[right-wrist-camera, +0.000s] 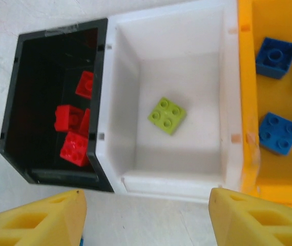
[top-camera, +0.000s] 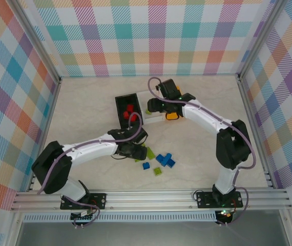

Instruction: Sort the legos into containers by color

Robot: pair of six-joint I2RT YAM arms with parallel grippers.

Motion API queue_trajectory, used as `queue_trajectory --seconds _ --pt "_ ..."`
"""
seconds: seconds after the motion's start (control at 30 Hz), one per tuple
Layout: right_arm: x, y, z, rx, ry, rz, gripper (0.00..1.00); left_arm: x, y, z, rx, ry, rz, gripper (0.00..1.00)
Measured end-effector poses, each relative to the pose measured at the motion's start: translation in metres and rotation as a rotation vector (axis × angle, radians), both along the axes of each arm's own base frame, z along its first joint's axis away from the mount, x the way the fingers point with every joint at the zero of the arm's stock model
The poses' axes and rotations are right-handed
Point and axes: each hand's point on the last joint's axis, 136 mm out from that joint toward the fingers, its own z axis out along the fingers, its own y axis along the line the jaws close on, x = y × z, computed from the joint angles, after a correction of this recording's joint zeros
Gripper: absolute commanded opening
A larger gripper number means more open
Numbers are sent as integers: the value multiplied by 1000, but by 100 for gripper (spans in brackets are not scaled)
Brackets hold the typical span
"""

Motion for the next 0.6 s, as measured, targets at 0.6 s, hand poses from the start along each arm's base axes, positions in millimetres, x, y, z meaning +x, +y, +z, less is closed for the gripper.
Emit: queue_trajectory --seconds 0.6 --pt "-21 -26 0 -14 -25 -36 65 3 -9 -26 107 10 -36 35"
